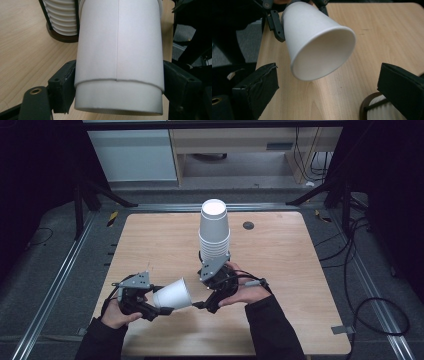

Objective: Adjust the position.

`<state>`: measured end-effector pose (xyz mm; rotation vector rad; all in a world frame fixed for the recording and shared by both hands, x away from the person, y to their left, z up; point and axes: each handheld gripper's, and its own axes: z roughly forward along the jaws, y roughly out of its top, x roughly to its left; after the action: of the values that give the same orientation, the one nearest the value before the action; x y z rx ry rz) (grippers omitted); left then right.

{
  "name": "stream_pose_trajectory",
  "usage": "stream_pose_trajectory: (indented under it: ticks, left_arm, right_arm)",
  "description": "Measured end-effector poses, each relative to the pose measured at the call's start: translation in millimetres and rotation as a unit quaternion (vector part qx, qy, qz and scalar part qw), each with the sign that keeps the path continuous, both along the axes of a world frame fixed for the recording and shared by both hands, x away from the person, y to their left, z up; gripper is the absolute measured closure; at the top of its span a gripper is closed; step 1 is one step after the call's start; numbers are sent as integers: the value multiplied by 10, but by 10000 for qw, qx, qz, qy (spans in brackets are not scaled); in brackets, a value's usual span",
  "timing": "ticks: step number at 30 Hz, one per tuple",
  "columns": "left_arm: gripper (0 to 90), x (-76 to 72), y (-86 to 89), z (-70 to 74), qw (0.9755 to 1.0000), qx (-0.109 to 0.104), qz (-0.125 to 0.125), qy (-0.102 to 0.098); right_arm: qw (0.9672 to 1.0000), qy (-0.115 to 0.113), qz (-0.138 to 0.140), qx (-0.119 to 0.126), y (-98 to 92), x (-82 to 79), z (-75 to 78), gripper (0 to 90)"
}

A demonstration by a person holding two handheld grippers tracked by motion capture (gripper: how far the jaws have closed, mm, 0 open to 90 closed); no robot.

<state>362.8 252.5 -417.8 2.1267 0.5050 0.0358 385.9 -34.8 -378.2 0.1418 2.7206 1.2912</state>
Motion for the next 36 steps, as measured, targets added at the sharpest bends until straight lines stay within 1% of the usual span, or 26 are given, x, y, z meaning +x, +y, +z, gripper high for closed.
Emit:
stream_pose_trajectory:
  ticks: [2,4,5,7,8,9,12,15,17,18,19,20,23,26,29,33,36]
  left_arm:
    - [204,6,28,7,9998,-190,77,-45]
    - [204,5,44,17,9993,-316,142,-116]
    - [204,6,52,21,9990,-401,169,-136]
    - [204,5,65,27,9979,-567,213,-219]
    - [204,7,68,28,9974,-662,192,-213]
    - [203,5,69,29,9969,-723,201,-244]
    - [203,4,63,29,9950,-958,159,-235]
    - [204,-2,40,30,9937,-1091,98,-234]
    - [204,-15,6,27,9939,-1068,62,-283]
    - [204,-20,-12,27,9939,-1073,4,-272]
    - [204,-29,-30,28,9935,-1100,-28,-297]
    - [204,-34,-53,30,9932,-1124,-121,-277]
    - [205,-54,-95,29,9926,-1142,-254,-312]
    - [205,-69,-131,26,9920,-1170,-325,-342]
    - [206,-79,-161,25,9922,-1134,-374,-365]
    - [206,-88,-189,23,9923,-1102,-428,-371]
    - [206,-95,-201,27,9922,-1094,-456,-373]
  right_arm:
    - [9998,35,-164,139,-70,3,1,38]
    - [9993,82,-285,224,-127,11,-24,37]
    - [9989,92,-347,288,-151,11,-42,38]
    - [9980,190,-413,446,-193,14,-84,38]
    - [9973,236,-460,526,-209,13,-107,40]
    - [9964,306,-492,623,-223,12,-137,40]
    - [9944,397,-557,803,-217,-2,-201,39]
    - [9924,507,-509,995,-177,-24,-251,36]
    - [9906,600,-436,1151,-143,-39,-274,35]
    - [9899,633,-420,1198,-132,-43,-281,35]
    - [9893,656,-390,1241,-119,-48,-288,35]
    - [9888,676,-369,1275,-106,-53,-295,35]
    - [9876,719,-323,1359,-83,-58,-312,35]
    - [9849,783,-283,1517,-77,-62,-316,37]
    - [9839,789,-247,1585,-73,-63,-316,36]
    - [9820,860,-182,1671,-69,-62,-314,33]
    - [9814,917,-138,1680,-52,-59,-319,30]
